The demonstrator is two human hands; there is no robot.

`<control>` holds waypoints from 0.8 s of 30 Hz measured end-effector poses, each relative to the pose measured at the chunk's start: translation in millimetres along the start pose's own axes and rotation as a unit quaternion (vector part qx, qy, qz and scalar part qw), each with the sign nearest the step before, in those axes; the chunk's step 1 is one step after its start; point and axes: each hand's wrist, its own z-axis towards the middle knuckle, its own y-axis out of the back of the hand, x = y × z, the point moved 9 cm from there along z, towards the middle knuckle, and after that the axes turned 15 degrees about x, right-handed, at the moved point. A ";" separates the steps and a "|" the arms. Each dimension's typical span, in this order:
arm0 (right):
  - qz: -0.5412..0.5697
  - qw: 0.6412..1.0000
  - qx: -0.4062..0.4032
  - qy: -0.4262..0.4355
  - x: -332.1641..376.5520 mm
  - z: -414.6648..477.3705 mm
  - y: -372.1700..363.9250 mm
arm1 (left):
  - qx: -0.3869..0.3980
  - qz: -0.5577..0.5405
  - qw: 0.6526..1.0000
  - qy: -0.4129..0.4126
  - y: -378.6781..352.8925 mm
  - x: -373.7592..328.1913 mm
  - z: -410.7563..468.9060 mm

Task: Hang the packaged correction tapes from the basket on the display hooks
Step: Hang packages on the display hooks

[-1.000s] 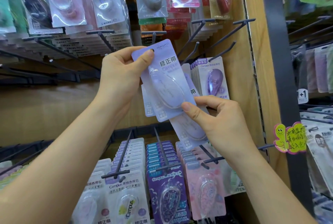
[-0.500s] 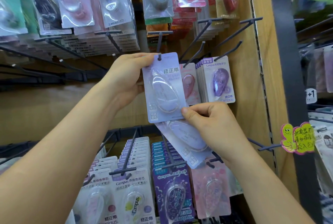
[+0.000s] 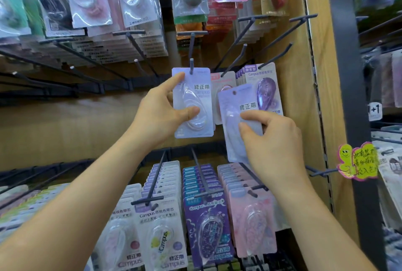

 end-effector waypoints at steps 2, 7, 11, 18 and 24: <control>0.053 0.998 -0.033 0.022 -2.7 -0.4 9.3 | -0.007 0.053 0.999 0.012 -2.2 5.7 3.9; 0.172 0.983 -0.025 0.057 -8.0 0.1 11.6 | -0.020 0.119 0.992 0.021 -4.9 19.8 11.8; 0.284 0.958 0.001 0.052 -9.9 -1.2 6.3 | -0.014 0.109 0.994 0.029 -11.4 24.4 16.9; 0.371 0.926 0.060 0.038 -11.0 -0.1 -2.0 | -0.098 0.184 0.978 -0.005 11.6 1.7 -0.2; 0.379 0.913 0.135 0.076 4.4 2.9 -13.5 | 0.064 -0.149 0.982 -0.098 -16.2 -44.9 -11.0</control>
